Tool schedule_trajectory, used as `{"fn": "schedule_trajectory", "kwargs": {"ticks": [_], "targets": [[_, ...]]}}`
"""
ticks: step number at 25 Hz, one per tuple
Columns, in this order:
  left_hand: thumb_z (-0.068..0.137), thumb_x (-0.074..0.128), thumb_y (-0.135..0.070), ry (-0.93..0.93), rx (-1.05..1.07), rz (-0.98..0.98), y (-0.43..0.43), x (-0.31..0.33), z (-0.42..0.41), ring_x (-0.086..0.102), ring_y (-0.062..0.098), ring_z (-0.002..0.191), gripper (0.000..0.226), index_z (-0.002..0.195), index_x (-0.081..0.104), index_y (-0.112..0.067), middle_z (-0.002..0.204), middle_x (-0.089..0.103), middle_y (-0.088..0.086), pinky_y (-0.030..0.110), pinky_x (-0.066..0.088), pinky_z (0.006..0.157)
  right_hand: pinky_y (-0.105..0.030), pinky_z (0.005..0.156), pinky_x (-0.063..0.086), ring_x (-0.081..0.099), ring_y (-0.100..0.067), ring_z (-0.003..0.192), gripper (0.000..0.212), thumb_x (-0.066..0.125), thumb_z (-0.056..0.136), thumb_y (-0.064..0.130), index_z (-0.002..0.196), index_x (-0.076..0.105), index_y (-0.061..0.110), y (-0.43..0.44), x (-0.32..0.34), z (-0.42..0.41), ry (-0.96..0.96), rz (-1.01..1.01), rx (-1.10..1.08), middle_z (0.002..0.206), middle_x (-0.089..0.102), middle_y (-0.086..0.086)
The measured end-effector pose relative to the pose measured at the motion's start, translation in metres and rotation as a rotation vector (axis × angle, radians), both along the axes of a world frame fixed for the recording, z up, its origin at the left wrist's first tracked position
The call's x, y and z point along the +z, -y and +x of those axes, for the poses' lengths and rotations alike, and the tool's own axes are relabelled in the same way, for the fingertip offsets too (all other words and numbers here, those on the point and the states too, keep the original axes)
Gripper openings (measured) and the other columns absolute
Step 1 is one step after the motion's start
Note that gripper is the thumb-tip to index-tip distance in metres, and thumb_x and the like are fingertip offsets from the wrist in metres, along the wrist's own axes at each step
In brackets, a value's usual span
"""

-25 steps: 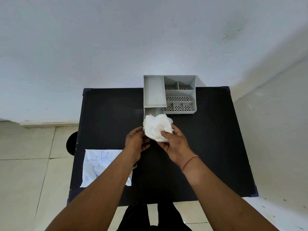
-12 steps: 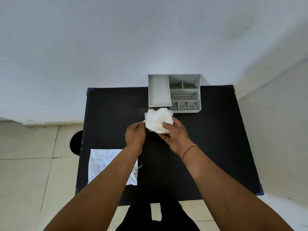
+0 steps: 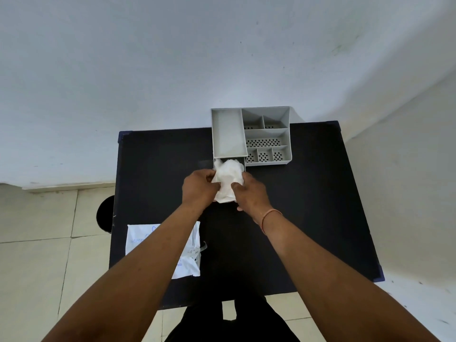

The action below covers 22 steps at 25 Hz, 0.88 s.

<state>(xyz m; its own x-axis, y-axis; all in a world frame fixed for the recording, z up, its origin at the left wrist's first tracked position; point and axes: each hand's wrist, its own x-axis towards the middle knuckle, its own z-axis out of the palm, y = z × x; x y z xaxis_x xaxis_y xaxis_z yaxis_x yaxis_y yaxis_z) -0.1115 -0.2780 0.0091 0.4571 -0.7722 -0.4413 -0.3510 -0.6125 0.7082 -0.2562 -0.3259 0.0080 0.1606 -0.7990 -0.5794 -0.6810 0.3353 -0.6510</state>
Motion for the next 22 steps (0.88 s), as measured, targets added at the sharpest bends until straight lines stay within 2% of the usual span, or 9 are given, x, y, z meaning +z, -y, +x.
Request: {"fn": "schedule_trajectory", "kwargs": {"ticks": [2,4,7,9,11,13,16,20,22], "targets": [[0.09,0.069,-0.01,0.162,-0.131,-0.012,0.005,-0.002,0.0,0.066,0.016,0.075,0.014,0.091,0.079,-0.02,0.079,0.072,-0.006,0.021,0.046,0.061,-0.05,0.083,0.065,0.065,-0.033,0.106,0.044,0.052,0.095,0.025,0.135,0.059,0.01,0.003,-0.003,0.001,-0.08,-0.066,0.114,0.124,0.061,-0.017],[0.086,0.063,-0.006,0.288,-0.224,-0.006,0.012,-0.005,-0.001,0.06,0.021,0.063,0.021,0.069,0.064,-0.016,0.063,0.059,-0.004,0.024,0.041,0.055,-0.04,0.086,0.058,0.062,-0.032,0.103,0.038,0.056,0.092,0.016,0.127,0.062,0.003,0.007,-0.004,0.004,-0.154,-0.128,0.18,0.119,0.06,-0.019],[0.083,0.064,-0.001,0.399,-0.307,0.032,0.024,-0.006,-0.004,0.067,0.027,0.069,0.012,0.075,0.07,-0.007,0.073,0.07,0.009,0.034,0.056,0.067,-0.045,0.086,0.063,0.068,-0.036,0.103,0.037,0.061,0.082,0.01,0.118,0.063,0.003,0.018,-0.004,0.009,-0.145,-0.117,0.121,0.114,0.066,-0.018],[0.082,0.065,0.001,0.435,-0.34,0.058,0.032,-0.01,-0.006,0.072,0.03,0.081,0.012,0.084,0.074,-0.006,0.087,0.074,0.013,0.034,0.055,0.074,-0.049,0.079,0.066,0.071,-0.037,0.097,0.035,0.063,0.08,0.008,0.114,0.057,0.006,0.024,-0.003,0.012,-0.128,-0.111,0.066,0.105,0.066,-0.014],[0.082,0.065,0.003,0.446,-0.351,0.066,0.037,-0.013,-0.007,0.072,0.031,0.088,0.015,0.09,0.075,-0.005,0.098,0.073,0.016,0.034,0.054,0.077,-0.042,0.082,0.064,0.071,-0.037,0.098,0.032,0.066,0.084,0.007,0.114,0.056,0.005,0.026,-0.001,0.014,-0.14,-0.14,0.072,0.103,0.067,-0.014],[0.084,0.062,0.005,0.459,-0.347,0.058,0.04,-0.016,-0.007,0.073,0.032,0.088,0.02,0.095,0.076,-0.004,0.103,0.072,0.018,0.036,0.058,0.079,-0.039,0.088,0.059,0.067,-0.036,0.108,0.036,0.069,0.089,0.014,0.122,0.059,0.003,0.025,0.0,0.014,-0.182,-0.207,0.178,0.115,0.069,-0.019],[0.089,0.061,0.003,0.454,-0.3,0.045,0.04,-0.022,-0.007,0.074,0.033,0.088,0.019,0.099,0.076,-0.004,0.103,0.071,0.019,0.036,0.058,0.077,-0.04,0.096,0.057,0.064,-0.035,0.115,0.042,0.067,0.09,0.018,0.129,0.061,0.005,0.025,-0.004,0.014,-0.181,-0.228,0.269,0.123,0.069,-0.019],[0.086,0.065,-0.008,0.317,-0.111,-0.03,0.03,-0.015,-0.012,0.067,0.026,0.077,0.007,0.082,0.071,-0.009,0.084,0.069,0.007,0.027,0.046,0.065,-0.026,0.085,0.047,0.066,-0.033,0.113,0.039,0.063,0.089,0.004,0.128,0.063,0.004,0.028,-0.006,0.005,-0.164,-0.239,0.305,0.122,0.071,-0.018],[0.085,0.068,-0.007,0.249,-0.039,-0.067,0.022,-0.009,-0.015,0.067,0.022,0.079,0.011,0.091,0.076,-0.01,0.085,0.072,0.003,0.027,0.05,0.069,-0.03,0.087,0.05,0.065,-0.035,0.113,0.038,0.064,0.09,0.002,0.128,0.061,0.003,0.026,-0.007,0.003,-0.164,-0.282,0.313,0.121,0.07,-0.019]]}}
